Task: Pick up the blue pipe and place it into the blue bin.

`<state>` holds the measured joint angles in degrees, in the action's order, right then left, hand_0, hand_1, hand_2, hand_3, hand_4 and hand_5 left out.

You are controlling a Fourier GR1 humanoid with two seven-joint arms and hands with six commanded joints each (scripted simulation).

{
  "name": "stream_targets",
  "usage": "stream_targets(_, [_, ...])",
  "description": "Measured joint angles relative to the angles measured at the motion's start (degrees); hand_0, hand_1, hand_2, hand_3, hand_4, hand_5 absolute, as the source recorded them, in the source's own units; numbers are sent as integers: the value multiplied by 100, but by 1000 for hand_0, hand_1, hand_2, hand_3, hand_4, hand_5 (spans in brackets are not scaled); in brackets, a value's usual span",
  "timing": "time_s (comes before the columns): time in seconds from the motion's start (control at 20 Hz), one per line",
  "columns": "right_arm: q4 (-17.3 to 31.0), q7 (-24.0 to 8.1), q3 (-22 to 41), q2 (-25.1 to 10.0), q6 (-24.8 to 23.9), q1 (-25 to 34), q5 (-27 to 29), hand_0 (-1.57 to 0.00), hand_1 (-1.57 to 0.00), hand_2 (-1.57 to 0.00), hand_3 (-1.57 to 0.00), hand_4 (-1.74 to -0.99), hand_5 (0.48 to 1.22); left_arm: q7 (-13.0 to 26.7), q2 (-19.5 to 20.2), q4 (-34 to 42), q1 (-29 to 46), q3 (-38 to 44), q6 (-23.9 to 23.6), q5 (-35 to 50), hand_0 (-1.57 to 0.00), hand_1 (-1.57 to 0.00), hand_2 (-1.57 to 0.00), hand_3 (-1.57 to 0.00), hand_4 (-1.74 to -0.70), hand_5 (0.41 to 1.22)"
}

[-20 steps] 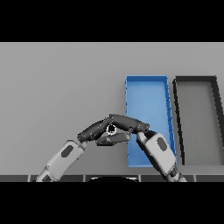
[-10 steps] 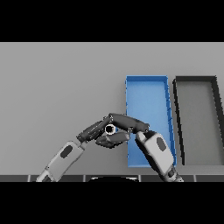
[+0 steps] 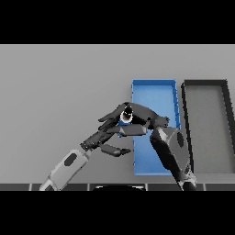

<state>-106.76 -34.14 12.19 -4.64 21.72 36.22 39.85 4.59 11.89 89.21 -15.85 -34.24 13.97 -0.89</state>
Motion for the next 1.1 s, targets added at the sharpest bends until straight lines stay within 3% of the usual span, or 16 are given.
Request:
stream_targets(0.15, [78,16,-504,-372,-617,864,843,-1571,-1571,-1571,-1571,-1714,1134,5,28,70,19,-7,-15,-11,0,0,0,0,-915,503])
stream_targets(0.3, [416,241,-944,-763,-870,1580,780,-1571,-1571,-1571,-1571,-1727,1113,-78,62,115,43,-25,-8,-36,0,0,1,0,-907,499])
stream_targets(0.45, [1240,397,-1393,-1193,-1145,2165,370,-1571,-1571,-1571,-1571,-1734,1127,-84,99,155,75,0,24,20,1,1,1,1,-907,491])
stream_targets(0.7, [2288,347,-1767,-1547,-1241,1808,-327,-1571,-1571,-1571,-1571,-1739,1124,-108,148,125,107,83,50,98,1,1,1,1,-906,489])
stream_targets(0.85, [2485,205,-1859,-1559,-1319,1290,-514,-1571,-1571,-1571,-1571,-1740,1121,-36,155,163,68,95,50,106,1,1,1,1,-893,487])
stream_targets(1.1, [2413,-80,-1695,-1405,-1536,183,-855,-1571,-1571,-1571,-1571,-1741,1120,-43,159,79,34,142,83,146,1,1,1,1,-887,470])
